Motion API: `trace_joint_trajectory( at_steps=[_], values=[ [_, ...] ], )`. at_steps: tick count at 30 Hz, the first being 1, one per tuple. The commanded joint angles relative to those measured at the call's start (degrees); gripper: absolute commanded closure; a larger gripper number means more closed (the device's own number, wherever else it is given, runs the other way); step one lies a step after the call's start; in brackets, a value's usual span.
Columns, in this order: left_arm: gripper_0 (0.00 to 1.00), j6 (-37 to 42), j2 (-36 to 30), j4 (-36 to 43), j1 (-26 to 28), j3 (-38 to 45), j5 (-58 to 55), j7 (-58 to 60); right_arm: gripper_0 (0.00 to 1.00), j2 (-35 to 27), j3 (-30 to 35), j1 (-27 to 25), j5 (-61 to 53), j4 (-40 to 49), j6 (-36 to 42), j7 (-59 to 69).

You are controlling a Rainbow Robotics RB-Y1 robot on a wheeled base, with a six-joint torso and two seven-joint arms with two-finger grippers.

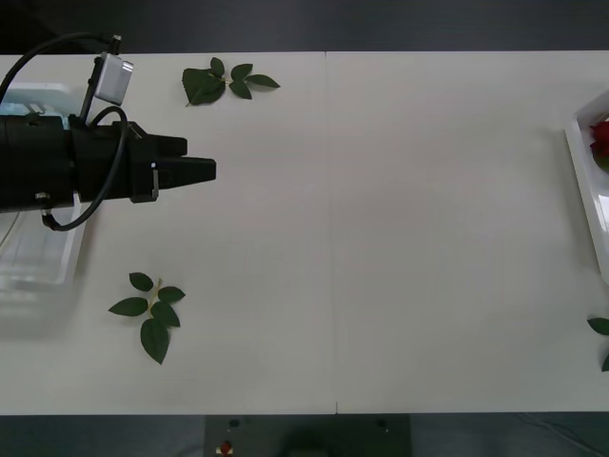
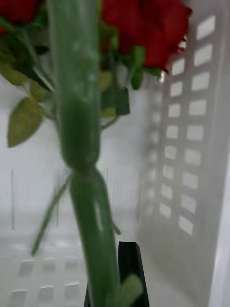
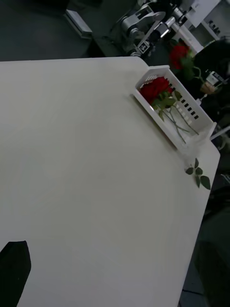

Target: Put the red flowers into the right box and the blue flowers into the left box

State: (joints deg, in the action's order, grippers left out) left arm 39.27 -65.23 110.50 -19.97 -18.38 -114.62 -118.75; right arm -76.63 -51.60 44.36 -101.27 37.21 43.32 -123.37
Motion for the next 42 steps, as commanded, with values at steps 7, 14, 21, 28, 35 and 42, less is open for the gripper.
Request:
trace_joint_trajectory(
  at_steps=[7, 14, 21, 28, 35, 42],
  values=[
    [0.0, 1.3, -1.6, 3.2, -1.9, 1.1, -3.8, -0.7, 1.0, 9.4, 1.1, 2.3, 9.8, -9.3, -8.1, 1.1],
    [0.0, 1.9, -1.6, 3.1, -1.9, 1.1, -4.0, -0.6, 0.46, 10.0, 1.2, 3.1, 14.3, -10.1, -8.5, 0.6],
    [0.0, 1.9, -1.6, 3.1, -1.9, 1.1, -4.0, -0.6, 0.02, 9.7, 1.3, 3.3, 16.3, -9.6, -7.2, -1.0],
    [0.0, 1.9, -1.6, 3.1, -1.9, 1.1, -4.0, -0.6, 0.0, 7.5, 3.2, 4.9, 12.9, -7.6, -0.8, -8.9],
    [0.0, 1.9, -1.6, 3.1, -1.9, 1.1, -4.0, -0.6, 0.0, 3.3, 9.0, 5.0, 0.2, -3.0, 11.3, -18.7],
    [0.0, 1.9, -1.6, 3.1, -1.9, 1.1, -4.0, -0.6, 0.0, 3.1, 11.0, 5.1, -14.9, 3.0, 22.1, -27.4]
  ],
)
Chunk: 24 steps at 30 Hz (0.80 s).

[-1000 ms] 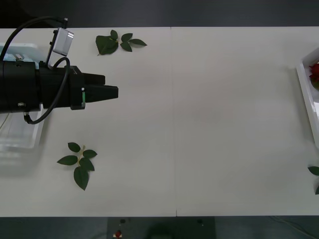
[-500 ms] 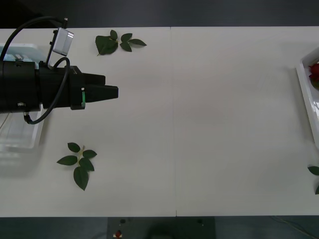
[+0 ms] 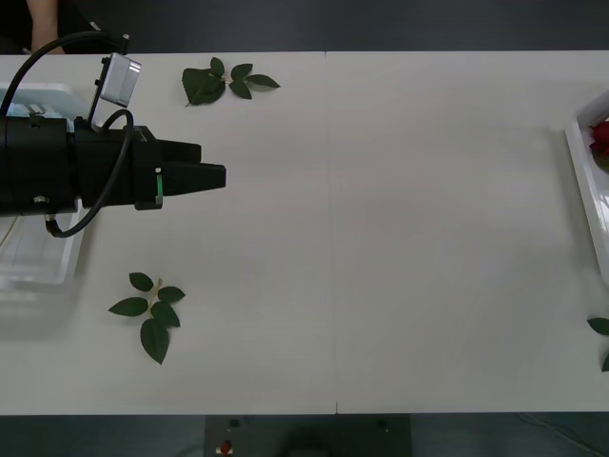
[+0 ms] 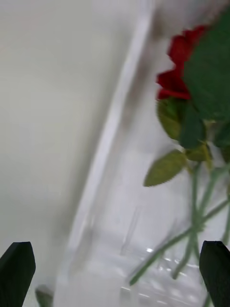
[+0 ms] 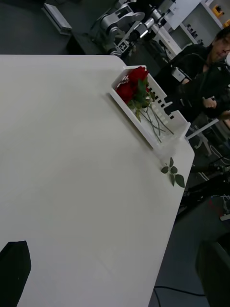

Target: Put the red flowers into the right box and the blue flowers into the left box

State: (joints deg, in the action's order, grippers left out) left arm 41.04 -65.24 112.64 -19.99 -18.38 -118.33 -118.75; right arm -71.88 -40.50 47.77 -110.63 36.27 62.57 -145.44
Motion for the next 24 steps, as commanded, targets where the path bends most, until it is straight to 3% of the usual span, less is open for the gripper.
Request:
trace_joint_trajectory(
  at_steps=[1, 10, 14, 24],
  values=[
    [0.0, 0.1, -1.6, 1.0, -1.9, 1.1, -0.3, -0.6, 0.0, -1.5, -0.1, 1.6, -7.0, 5.4, 3.9, -6.5],
    [0.0, 0.1, -1.6, 1.0, -1.9, 1.1, -0.3, -0.6, 0.0, 0.8, -0.1, 2.4, -13.4, 24.0, 5.7, -9.6],
    [0.0, 0.1, -1.6, 1.0, -1.9, 1.1, -0.3, -0.6, 0.0, 1.7, -0.1, 5.1, -13.6, 31.3, 6.4, -9.6],
    [0.0, 0.1, -1.6, 1.0, -1.9, 1.1, -0.3, -0.6, 0.0, 6.8, 0.4, 7.3, -17.0, 32.5, 10.9, -9.6]
  ],
)
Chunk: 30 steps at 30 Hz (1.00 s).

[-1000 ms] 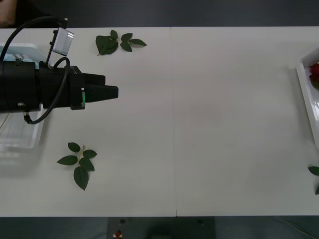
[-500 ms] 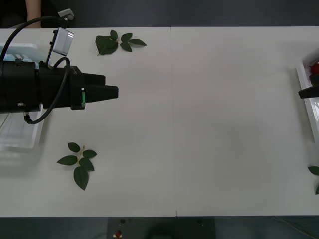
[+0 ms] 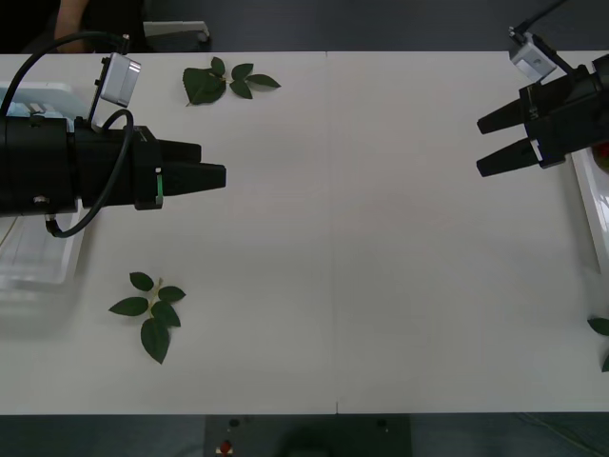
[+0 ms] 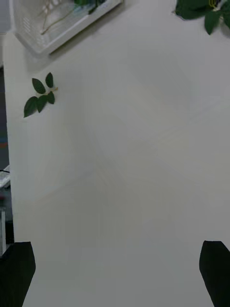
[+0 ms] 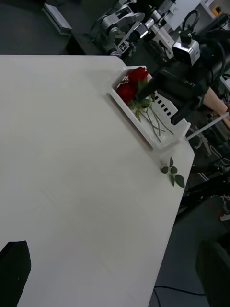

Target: Put the red flowers into the right box and the blue flowers into the left box

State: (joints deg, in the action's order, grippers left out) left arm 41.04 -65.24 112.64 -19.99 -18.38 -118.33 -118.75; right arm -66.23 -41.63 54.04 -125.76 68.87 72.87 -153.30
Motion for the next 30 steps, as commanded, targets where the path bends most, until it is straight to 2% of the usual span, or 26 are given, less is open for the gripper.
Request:
trace_joint_trajectory(
  at_steps=[1, 7, 19, 30],
  values=[
    [0.0, 0.1, -1.6, 1.0, -1.9, 1.1, -0.3, -0.6, 0.0, 1.9, 1.6, 1.1, -1.9, -0.4, 0.8, -1.7],
    [0.0, 0.1, -1.6, 1.0, -1.9, 1.1, -0.3, -0.6, 0.0, 5.8, 1.5, 0.9, -1.9, -1.7, 1.0, -1.7],
    [0.0, 0.1, -1.6, 1.0, -1.9, 1.1, -0.3, -0.6, 0.0, 5.9, 0.6, 0.4, -2.0, 3.0, 1.0, -1.7],
    [0.0, 0.1, -1.6, 1.0, -1.9, 1.1, -0.3, -0.6, 0.0, 7.6, 0.5, 0.4, -1.1, 3.3, -0.9, -1.7]
  ],
)
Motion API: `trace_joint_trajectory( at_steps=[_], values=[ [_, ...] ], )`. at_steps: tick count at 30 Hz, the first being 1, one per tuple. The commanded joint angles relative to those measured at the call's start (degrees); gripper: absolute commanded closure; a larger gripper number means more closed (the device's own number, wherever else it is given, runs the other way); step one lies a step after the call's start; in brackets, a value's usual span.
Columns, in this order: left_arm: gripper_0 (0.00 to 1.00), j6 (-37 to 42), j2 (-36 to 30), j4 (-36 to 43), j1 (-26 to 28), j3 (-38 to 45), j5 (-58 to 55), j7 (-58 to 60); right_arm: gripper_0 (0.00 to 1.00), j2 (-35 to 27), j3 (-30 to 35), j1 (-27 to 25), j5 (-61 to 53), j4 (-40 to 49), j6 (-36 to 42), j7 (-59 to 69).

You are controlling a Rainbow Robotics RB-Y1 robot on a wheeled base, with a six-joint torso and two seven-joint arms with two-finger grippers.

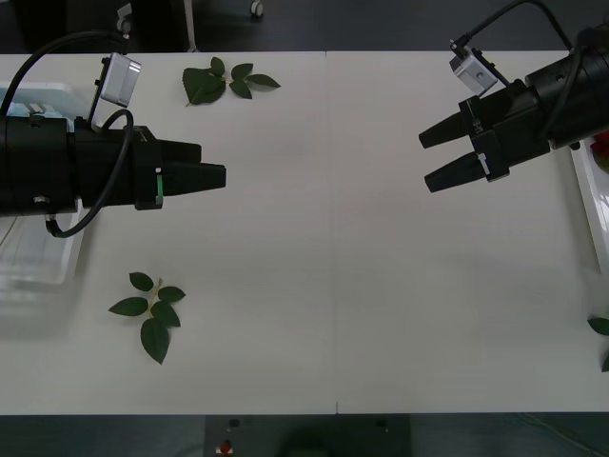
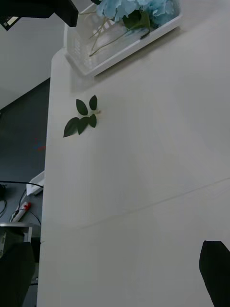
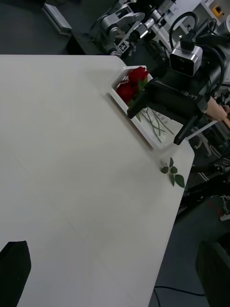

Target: Put the red flowers into the right box and the blue flowers into the left box

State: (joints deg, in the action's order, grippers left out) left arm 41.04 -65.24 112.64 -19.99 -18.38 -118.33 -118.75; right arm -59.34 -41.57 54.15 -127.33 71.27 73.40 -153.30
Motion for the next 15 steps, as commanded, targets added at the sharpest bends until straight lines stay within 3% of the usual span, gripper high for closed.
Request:
trace_joint_trajectory(
  at_steps=[1, 15],
  values=[
    [0.0, 0.1, -1.6, 1.0, -1.9, 1.1, -0.3, -0.6, 0.0, 0.7, 0.4, 0.3, 1.6, 1.2, -2.1, -1.7],
    [0.0, 0.1, -1.6, 1.0, -1.9, 1.1, -0.3, -0.6, 0.0, 0.0, -2.7, 0.3, 4.9, 3.0, -6.2, -1.7]
  ],
)
